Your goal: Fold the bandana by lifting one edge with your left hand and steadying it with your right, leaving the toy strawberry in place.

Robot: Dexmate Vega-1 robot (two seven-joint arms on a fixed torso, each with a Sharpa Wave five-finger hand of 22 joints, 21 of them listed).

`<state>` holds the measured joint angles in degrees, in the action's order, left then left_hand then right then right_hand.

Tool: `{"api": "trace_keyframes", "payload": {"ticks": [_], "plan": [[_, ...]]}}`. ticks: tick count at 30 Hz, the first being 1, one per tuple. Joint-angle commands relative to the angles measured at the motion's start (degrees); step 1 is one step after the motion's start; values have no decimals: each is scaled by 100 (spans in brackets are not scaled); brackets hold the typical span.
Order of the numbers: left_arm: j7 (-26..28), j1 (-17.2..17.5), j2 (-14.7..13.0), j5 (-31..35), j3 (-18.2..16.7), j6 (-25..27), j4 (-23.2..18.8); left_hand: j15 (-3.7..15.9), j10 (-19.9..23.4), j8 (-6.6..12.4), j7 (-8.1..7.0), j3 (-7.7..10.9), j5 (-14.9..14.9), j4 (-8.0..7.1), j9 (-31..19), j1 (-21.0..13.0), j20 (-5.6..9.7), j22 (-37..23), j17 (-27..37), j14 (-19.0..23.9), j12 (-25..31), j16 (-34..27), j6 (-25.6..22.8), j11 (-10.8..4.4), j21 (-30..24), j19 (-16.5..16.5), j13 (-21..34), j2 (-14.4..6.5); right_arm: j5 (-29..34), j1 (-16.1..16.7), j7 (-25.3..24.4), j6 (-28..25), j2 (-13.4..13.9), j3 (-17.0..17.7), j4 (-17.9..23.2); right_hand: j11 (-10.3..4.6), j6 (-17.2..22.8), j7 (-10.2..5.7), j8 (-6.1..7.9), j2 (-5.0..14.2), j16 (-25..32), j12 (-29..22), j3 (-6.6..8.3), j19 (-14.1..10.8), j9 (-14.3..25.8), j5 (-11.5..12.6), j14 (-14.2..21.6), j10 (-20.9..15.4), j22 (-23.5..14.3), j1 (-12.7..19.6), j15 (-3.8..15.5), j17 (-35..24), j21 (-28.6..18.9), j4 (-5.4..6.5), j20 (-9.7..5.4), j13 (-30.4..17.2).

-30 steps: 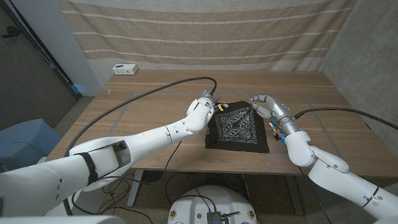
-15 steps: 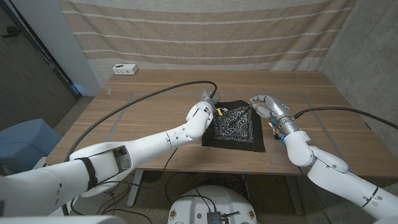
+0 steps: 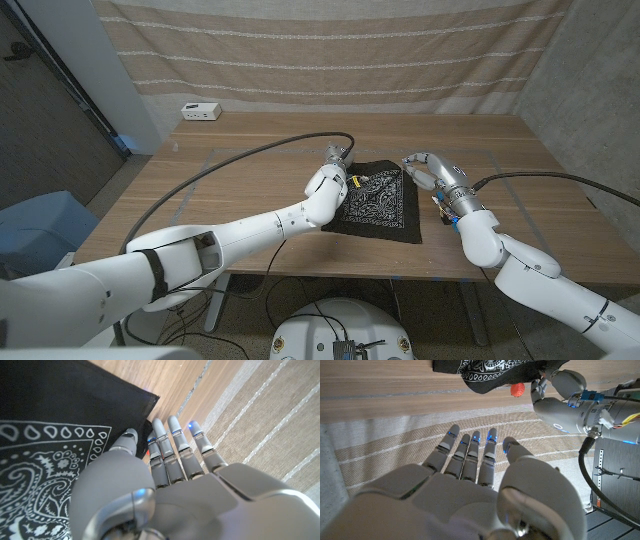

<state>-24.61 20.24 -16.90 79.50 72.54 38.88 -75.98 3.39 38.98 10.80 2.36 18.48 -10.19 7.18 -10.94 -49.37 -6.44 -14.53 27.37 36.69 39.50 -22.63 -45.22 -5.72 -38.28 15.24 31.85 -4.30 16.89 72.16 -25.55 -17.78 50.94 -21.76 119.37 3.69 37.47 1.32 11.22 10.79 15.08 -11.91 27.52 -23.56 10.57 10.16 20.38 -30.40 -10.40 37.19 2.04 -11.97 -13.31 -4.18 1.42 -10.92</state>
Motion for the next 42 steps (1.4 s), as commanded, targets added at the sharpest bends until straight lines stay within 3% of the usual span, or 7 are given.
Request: {"api": "trace_keyframes", "payload": {"ticks": [1,4,7,17,21,30,42], "plan": [[-208,-170,255,84,306,46,637,430,494,229,-158,186,-21,252,-39,-414,88,-30,100,423,315,-213,-787,-31,-187,188,92,-206,8,-56,16,-31,22,4,-55,-19,75,17,40,-1,46,-17,13,-57,26,14,68,-56,-7,74,7,-13,15,-17,14,-1],[32,-148,212,-29,304,28,591,634,966,527,-235,359,-37,341,-162,-1038,164,-44,278,866,699,-505,-1760,-35,-424,354,284,-345,20,-87,33,-62,20,-11,-60,-20,84,14,38,0,50,-18,12,-64,25,13,83,-67,-7,74,8,-14,14,-16,-1,-1],[166,-145,153,-124,312,-24,514,627,1028,607,-81,386,-46,346,-248,-1265,162,-54,403,897,811,-610,-1939,5,-504,370,382,-355,20,-99,36,-62,22,-19,-67,-14,86,11,34,-1,49,-17,12,-66,25,13,89,-76,-7,77,4,-13,15,-18,-2,-1],[834,124,-362,-930,-231,-368,-557,460,718,769,53,352,-119,176,-696,-1500,61,-137,940,703,1033,-960,-1731,68,-703,135,842,-570,17,-125,27,-57,14,-44,-102,-4,102,7,29,0,44,-13,13,-76,25,13,94,-89,-6,86,8,-13,15,-23,27,-1],[1082,328,-627,-1358,-667,-471,-1305,549,912,1109,144,360,-260,240,-965,-1482,159,-177,876,989,1318,-955,-2043,39,-911,215,1157,-282,15,-143,26,-31,12,-55,-120,-3,104,13,26,0,38,-12,13,-77,25,13,85,-95,-6,89,2,-13,16,-25,24,-1],[1805,816,-1087,-1640,-1299,-772,-2629,496,899,1227,253,364,-386,301,-1113,-1579,149,-198,992,952,1474,-1023,-2146,81,-968,32,1384,-140,-25,-106,-27,2,-12,-27,-100,-4,106,11,18,2,38,-6,11,-88,25,12,93,-97,-6,91,6,-15,15,-23,21,-1],[1673,1071,-1238,-1696,-1731,-1192,-3315,374,268,1300,202,326,-581,288,-1259,-1652,34,-273,1255,425,1542,-1040,-2298,61,-997,-572,1826,82,-9,-59,-94,-52,-41,-6,-44,-23,108,14,8,4,32,8,2,-91,25,10,91,-88,-6,82,10,-22,20,-10,16,-1]]}}
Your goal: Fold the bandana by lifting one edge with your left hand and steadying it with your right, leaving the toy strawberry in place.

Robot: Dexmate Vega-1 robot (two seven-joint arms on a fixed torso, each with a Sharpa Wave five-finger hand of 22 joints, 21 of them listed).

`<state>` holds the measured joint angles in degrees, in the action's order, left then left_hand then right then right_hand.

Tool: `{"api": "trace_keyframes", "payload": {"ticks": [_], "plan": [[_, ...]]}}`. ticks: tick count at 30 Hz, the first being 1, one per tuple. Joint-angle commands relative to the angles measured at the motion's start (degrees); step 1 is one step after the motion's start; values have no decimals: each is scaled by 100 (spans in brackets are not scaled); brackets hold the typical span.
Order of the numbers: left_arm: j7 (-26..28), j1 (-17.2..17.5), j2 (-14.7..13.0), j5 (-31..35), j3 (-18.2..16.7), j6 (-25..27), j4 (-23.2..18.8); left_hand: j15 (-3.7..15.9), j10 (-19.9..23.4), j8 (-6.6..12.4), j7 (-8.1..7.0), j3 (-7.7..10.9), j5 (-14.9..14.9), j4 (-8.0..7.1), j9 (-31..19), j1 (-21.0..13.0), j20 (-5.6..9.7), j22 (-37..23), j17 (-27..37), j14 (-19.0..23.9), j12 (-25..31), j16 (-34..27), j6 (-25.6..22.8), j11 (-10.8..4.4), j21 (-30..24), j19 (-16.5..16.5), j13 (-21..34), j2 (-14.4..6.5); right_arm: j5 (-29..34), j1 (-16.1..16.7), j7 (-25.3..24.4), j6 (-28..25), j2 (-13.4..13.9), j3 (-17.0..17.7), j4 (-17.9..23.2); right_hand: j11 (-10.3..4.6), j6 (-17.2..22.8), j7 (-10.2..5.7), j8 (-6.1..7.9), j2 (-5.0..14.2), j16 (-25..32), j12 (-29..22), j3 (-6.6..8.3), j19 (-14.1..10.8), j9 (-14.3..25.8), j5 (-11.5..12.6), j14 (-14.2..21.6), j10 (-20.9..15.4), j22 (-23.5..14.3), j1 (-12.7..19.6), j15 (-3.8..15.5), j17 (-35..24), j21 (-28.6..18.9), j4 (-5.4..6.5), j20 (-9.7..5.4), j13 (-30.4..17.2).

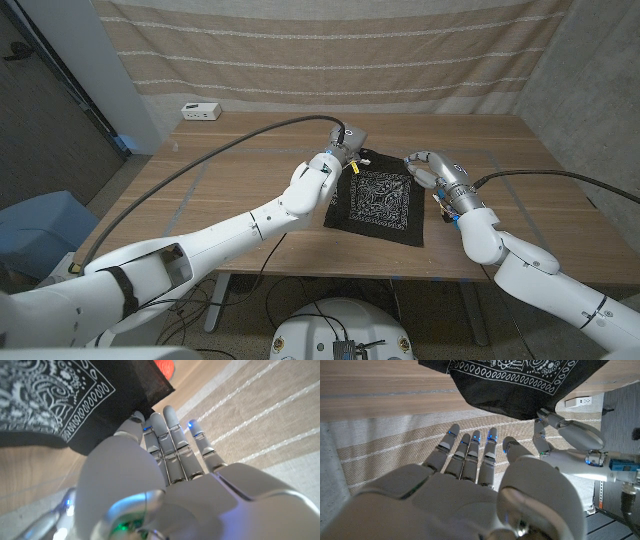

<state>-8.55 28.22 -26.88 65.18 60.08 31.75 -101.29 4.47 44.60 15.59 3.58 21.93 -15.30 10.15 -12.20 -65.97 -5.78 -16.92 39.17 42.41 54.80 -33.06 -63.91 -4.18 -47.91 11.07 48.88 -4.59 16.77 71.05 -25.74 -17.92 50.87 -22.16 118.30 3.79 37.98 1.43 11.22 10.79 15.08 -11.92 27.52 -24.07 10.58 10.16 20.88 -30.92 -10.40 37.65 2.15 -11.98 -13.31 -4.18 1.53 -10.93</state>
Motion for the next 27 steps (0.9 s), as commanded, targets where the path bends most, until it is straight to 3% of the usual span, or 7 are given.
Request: {"api": "trace_keyframes", "payload": {"ticks": [1,5,10,15,21,23,27], "plan": [[18,262,-241,-230,-482,-511,-779,243,-309,831,72,-6,-94,13,-1143,-20,-57,-43,74,-173,39,16,-466,-53,-48,-196,170,155,1,56,-80,-31,-34,36,64,-32,58,2,7,2,32,9,2,-40,25,10,44,-36,-6,39,-1,-20,20,-13,5,-1],[-193,239,-249,-176,-509,-640,-804,196,-470,844,134,43,-161,11,-1158,-28,-78,-62,32,-323,-4,120,-530,-13,-60,-338,196,210,-8,59,-85,-38,-47,40,70,-33,53,1,3,0,28,12,-2,-40,25,9,38,-34,-6,34,-1,-21,21,-9,5,-1],[-574,228,-257,196,-474,-596,-924,24,-1010,856,107,131,-311,-12,-1197,-34,-226,-133,15,-815,-186,326,-610,83,-20,-910,233,304,-16,48,-71,-48,-52,37,69,-29,61,2,3,3,28,13,-6,-40,26,9,40,-37,-6,28,-3,-24,23,-2,3,-1],[-1142,181,-167,1409,-191,-354,-862,38,-1615,615,-83,58,-279,-205,-1113,239,-286,-258,129,-1447,-482,410,-186,-67,-145,-1233,76,23,14,10,-53,-78,-60,3,65,-21,60,3,1,2,28,14,-8,-45,26,9,46,-41,-7,27,-6,-25,22,0,-1,-2],[-1172,331,-53,2338,-157,-307,-721,35,-1965,482,-169,40,228,-288,-1125,450,-319,-263,-281,-2104,-738,1026,120,-280,-286,-1396,-271,-184,0,3,-27,-90,-53,-1,71,-22,60,7,-3,0,25,15,-9,-44,26,9,48,-47,-7,32,-6,-24,25,-4,0,-2],[-1000,426,-22,2668,-159,-244,-686,37,-1945,510,-256,47,327,-298,-1093,504,-329,-255,-409,-2092,-784,1144,-3,-313,-318,-1430,-378,-185,4,-1,-20,-111,-52,-6,76,-22,62,0,-3,0,24,17,-11,-44,26,9,46,-45,-7,29,-8,-25,25,-1,0,-2],[-606,617,67,3120,-222,-137,-602,153,-1829,469,-400,-54,479,-232,-852,687,-395,-199,-789,-2077,-924,1495,-355,-418,-376,-1573,-730,127,2,-6,-10,-129,-49,-11,81,-14,66,8,-4,-1,22,19,-12,-46,26,10,48,-46,-7,31,-3,-25,26,-2,-2,-2]]}}
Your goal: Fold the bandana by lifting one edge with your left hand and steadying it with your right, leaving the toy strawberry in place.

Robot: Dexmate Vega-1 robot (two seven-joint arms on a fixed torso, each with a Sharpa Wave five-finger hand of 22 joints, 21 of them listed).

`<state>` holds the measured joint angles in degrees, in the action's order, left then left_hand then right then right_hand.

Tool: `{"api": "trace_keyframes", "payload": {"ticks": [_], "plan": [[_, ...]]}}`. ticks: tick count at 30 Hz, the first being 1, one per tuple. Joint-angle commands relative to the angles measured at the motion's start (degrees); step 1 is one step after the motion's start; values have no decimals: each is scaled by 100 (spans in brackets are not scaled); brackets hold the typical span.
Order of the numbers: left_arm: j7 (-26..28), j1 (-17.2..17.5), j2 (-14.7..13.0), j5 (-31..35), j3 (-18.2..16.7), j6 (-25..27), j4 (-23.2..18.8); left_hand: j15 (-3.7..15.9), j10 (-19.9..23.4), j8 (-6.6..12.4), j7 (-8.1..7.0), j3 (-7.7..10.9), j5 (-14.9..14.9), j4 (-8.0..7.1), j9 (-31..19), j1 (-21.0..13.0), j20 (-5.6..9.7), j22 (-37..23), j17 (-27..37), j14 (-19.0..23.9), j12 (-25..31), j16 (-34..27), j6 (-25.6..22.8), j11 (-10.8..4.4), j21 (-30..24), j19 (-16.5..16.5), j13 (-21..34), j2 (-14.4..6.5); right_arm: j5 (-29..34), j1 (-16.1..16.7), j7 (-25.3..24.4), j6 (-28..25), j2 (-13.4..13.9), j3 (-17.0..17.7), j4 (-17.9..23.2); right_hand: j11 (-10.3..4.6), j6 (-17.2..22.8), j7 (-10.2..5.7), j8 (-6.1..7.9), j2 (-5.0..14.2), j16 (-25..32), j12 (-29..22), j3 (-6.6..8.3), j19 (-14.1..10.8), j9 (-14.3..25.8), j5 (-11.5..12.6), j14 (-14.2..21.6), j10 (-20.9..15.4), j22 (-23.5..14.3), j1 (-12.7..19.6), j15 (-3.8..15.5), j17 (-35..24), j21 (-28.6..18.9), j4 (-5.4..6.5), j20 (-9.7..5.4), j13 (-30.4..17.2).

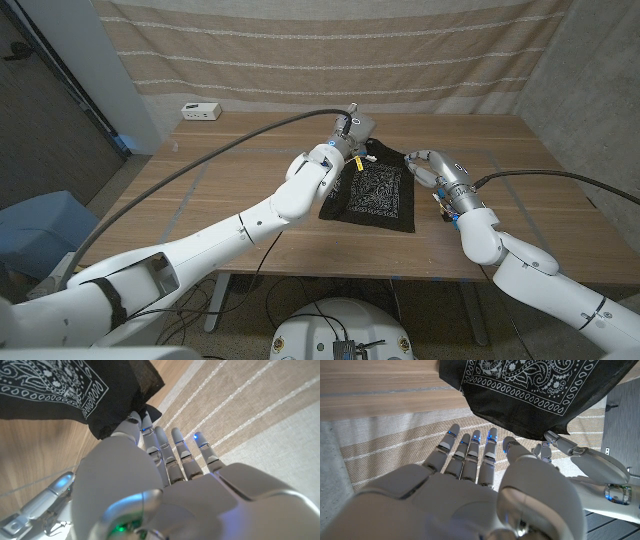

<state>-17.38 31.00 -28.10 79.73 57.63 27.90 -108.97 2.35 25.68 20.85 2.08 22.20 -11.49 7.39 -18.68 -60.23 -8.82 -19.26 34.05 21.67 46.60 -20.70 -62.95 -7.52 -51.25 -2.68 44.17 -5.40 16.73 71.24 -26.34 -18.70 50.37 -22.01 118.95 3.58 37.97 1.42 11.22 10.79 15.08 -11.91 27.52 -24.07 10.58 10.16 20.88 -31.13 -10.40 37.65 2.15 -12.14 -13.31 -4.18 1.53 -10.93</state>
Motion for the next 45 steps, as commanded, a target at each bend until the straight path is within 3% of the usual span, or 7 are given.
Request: {"api": "trace_keyframes", "payload": {"ticks": [1,5,12,17,35,40,45], "plan": [[316,372,210,1704,-4,239,170,369,56,-150,-347,-102,116,67,-28,168,-184,92,-473,-26,-210,436,-584,-39,7,-412,-446,293,0,-28,51,-44,0,-27,11,5,71,5,-2,1,22,18,-12,-47,26,10,49,-30,-7,31,-7,-9,26,-1,-2,-2],[692,481,222,1839,-81,186,237,420,166,-370,-342,-172,107,157,340,115,-254,277,-854,-139,-487,658,-849,-136,157,-772,-843,451,-10,-35,44,-21,-3,-30,-10,0,72,10,-3,-1,21,22,-15,-49,26,9,52,-24,-7,28,-10,-10,27,2,-6,-2],[1217,599,261,1806,-209,117,386,380,-53,-592,-189,-155,79,62,386,40,-327,501,-1093,-390,-900,755,-554,-270,225,-788,-1174,85,-6,-53,34,-2,-7,-45,-39,4,67,12,-9,-7,18,22,-17,-52,27,10,58,-33,-7,34,-13,-8,28,-6,-7,-2],[1471,666,199,919,-429,-271,248,247,-131,-495,-99,-55,68,-45,96,106,-323,603,-1244,-475,-1065,848,-310,-342,190,-672,-1335,-217,0,-52,12,9,-2,-33,-39,-7,68,15,-10,-10,15,22,-19,-54,27,10,59,-37,-7,37,-14,-6,29,-9,-9,-3],[974,344,-78,-2183,-787,-2018,45,327,22,-221,-110,-5,113,-35,-262,219,-276,700,-1427,-373,-1143,885,-253,-278,109,-485,-1512,-196,173,13,-61,-355,45,30,119,-16,40,-14,-27,-55,-39,58,-52,80,27,1,-20,39,-6,30,15,6,88,-32,105,-3],[993,269,-27,-2495,-684,-2237,225,335,66,-179,-116,1,122,-21,-315,224,-248,716,-1452,-299,-1147,859,-255,-277,96,-458,-1544,-198,254,-31,25,-648,69,0,209,-92,-191,-116,-90,-153,-179,151,-190,336,27,-30,-278,355,-6,-143,16,23,177,17,195,-4],[956,147,99,-2736,-493,-2434,564,358,118,-148,-111,4,133,10,-361,208,-237,730,-1473,-254,-1144,842,-239,-271,79,-421,-1569,-194,263,-29,21,-674,119,25,221,-110,-588,-187,-114,-426,-328,172,-573,699,25,-16,-554,810,-6,-715,-67,47,246,212,335,-6]]}}
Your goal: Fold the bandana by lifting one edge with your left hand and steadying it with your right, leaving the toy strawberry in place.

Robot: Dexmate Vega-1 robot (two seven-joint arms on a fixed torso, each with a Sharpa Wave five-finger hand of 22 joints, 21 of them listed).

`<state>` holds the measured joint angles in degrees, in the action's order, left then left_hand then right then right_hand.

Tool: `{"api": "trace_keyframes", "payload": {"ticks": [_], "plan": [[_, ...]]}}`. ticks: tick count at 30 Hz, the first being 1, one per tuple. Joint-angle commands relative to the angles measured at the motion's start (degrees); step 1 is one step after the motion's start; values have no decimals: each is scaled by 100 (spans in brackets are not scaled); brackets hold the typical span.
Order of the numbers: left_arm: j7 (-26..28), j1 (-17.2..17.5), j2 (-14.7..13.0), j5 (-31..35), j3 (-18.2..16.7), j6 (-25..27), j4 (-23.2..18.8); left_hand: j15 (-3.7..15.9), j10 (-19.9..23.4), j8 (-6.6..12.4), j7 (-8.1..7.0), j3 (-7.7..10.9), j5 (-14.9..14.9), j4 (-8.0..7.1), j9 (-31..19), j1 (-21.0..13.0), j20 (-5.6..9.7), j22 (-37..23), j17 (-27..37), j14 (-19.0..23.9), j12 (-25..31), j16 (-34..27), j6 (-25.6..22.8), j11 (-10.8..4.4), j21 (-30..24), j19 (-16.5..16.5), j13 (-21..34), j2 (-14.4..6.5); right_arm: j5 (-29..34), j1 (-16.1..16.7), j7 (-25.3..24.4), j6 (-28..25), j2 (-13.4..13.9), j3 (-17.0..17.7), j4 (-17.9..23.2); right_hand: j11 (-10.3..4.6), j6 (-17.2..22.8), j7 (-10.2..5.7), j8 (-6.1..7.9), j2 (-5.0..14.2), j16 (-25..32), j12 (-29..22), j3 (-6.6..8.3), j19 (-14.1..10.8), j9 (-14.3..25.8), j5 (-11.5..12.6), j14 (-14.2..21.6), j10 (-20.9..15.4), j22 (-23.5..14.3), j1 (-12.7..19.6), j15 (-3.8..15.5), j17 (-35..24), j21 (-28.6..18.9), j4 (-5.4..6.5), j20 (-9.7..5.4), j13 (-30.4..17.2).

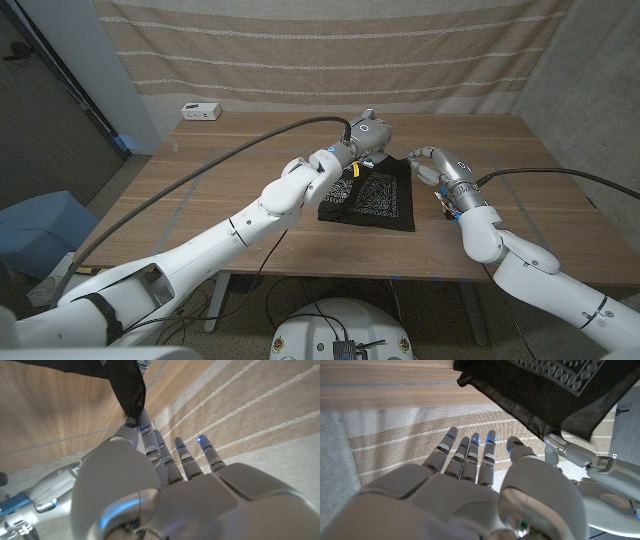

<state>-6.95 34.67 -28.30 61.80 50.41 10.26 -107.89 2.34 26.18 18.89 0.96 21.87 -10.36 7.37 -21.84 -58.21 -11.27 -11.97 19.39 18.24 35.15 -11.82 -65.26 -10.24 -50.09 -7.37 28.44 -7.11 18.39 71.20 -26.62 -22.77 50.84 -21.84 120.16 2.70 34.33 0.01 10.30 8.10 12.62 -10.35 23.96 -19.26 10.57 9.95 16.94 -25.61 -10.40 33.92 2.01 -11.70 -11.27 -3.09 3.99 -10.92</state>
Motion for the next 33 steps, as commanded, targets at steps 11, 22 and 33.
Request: {"api": "trace_keyframes", "payload": {"ticks": [11,22,33], "plan": [[-541,-511,355,-2462,382,-1509,1308,123,-515,-805,-507,-143,57,-196,277,624,-81,71,-104,-5,-520,-97,1852,374,26,-136,-285,22,114,-48,6,-398,74,39,128,-44,-460,-144,-13,-312,-138,0,-434,494,23,45,-343,478,-5,-675,-72,17,68,195,183,-6],[-471,-475,140,-3515,-44,-1696,1326,-604,-1957,-926,-661,-651,26,-610,1071,2085,-95,54,-356,-1305,-1886,23,5335,1037,560,-1115,-960,204,10,-81,-78,-215,45,111,56,-64,-613,-163,-33,-271,-137,15,-444,435,24,69,-369,610,-4,-678,-57,31,18,169,198,-5],[363,-17,-102,-4544,-828,-1714,1404,-820,-2517,-910,-757,-721,27,-763,1143,2533,-63,104,-506,-1752,-2244,47,6233,1142,596,-791,-1203,53,-422,-63,-202,453,-103,338,-190,-69,-974,-238,-68,-178,-138,19,-428,315,25,90,-424,814,-3,-626,-64,51,-46,91,159,-5]]}}
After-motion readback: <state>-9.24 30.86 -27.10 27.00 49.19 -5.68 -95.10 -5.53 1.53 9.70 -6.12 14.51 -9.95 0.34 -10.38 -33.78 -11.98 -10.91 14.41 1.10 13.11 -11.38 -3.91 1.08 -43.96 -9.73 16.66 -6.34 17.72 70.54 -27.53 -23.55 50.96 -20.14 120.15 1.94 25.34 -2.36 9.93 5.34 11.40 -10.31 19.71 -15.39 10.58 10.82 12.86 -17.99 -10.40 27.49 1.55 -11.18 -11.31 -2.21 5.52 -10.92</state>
